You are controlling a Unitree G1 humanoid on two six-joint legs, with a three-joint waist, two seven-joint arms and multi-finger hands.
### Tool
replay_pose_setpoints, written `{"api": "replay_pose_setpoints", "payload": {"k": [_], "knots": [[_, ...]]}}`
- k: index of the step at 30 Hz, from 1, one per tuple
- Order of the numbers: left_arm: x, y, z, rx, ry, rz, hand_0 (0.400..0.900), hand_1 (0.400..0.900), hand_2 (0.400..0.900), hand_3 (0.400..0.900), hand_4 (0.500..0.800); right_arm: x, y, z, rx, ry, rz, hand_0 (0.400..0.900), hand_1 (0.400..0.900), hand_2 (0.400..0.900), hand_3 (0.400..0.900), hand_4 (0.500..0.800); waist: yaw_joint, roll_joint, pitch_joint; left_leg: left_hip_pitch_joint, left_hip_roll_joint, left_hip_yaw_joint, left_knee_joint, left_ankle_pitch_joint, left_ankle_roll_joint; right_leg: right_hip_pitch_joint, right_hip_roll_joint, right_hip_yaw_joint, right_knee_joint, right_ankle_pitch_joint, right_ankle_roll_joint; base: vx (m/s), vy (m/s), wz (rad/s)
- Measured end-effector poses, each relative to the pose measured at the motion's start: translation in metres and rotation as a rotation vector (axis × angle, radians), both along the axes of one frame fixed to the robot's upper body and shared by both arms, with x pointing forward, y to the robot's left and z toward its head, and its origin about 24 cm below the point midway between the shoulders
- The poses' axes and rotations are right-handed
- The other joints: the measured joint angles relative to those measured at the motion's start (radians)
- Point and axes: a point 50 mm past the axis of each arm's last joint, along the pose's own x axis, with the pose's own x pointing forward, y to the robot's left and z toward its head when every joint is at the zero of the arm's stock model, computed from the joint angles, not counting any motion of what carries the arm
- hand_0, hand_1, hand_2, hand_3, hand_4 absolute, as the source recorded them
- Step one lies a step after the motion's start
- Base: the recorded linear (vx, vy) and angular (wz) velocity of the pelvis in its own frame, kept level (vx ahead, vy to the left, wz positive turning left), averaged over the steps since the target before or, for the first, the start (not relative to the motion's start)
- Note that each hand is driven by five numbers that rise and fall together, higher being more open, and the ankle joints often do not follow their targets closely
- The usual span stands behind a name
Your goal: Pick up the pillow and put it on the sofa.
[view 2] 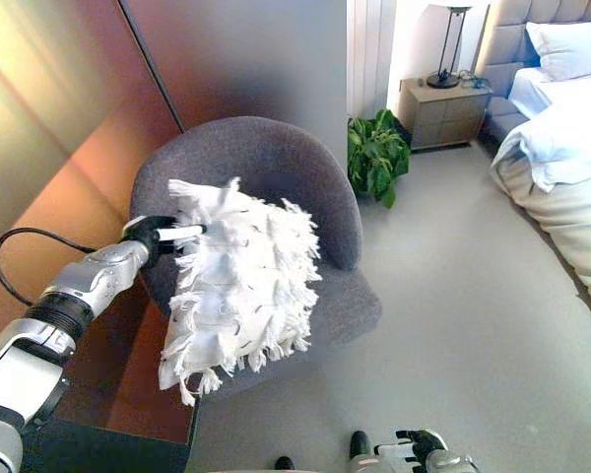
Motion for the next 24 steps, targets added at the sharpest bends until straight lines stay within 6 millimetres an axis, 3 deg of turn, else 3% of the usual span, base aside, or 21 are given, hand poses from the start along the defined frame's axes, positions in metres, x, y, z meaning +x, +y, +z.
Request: {"api": "replay_pose_setpoints", "payload": {"k": [3,4,5,13,24], "knots": [[-0.004,0.012,-0.005,0.016,0.024,0.070,0.400,0.400,0.400,0.400,0.500,-0.004,0.000,-0.001,0.004,0.002,0.003,0.900,0.900,0.900,0.900,0.800,-0.001,-0.015,-0.009,0.000,0.003,0.000,0.000,-0.002,-0.003,0.000,0.004,-0.001,0.000,-0.003,-0.002,0.02,0.009,0.00],[-0.005,0.013,-0.005,0.022,0.028,0.075,0.735,0.735,0.735,0.735,0.701,-0.005,0.000,-0.001,0.004,0.003,0.003,0.900,0.900,0.900,0.900,0.800,0.000,-0.018,-0.010,0.000,0.004,0.000,0.000,-0.002,-0.003,0.000,0.004,-0.001,0.000,-0.003,-0.003,-0.02,0.032,0.01],[-0.005,0.015,-0.006,0.033,0.037,0.082,0.900,0.900,0.900,0.900,0.800,-0.007,0.000,-0.002,0.005,0.006,0.002,0.900,0.900,0.900,0.900,0.800,0.000,-0.023,-0.014,-0.003,0.004,-0.002,0.000,-0.002,-0.003,-0.002,0.005,-0.001,0.000,-0.004,-0.003,-0.04,0.031,0.02],[-0.005,0.021,-0.003,0.101,0.049,0.113,0.900,0.900,0.900,0.900,0.800,-0.008,0.000,-0.002,0.007,-0.005,0.007,0.900,0.900,0.900,0.900,0.800,-0.001,-0.032,-0.019,-0.022,0.005,-0.010,0.000,-0.001,-0.004,-0.018,0.004,-0.007,0.001,-0.005,-0.004,-0.01,0.028,0.05],[0.007,0.025,0.035,0.137,-0.064,0.116,0.900,0.900,0.900,0.900,0.800,-0.010,0.000,-0.002,0.006,-0.001,0.010,0.900,0.900,0.900,0.900,0.800,-0.002,-0.023,-0.024,-0.008,0.005,-0.019,0.000,-0.001,-0.006,0.000,0.004,-0.017,0.001,-0.009,-0.003,0.00,0.000,0.00]]}}
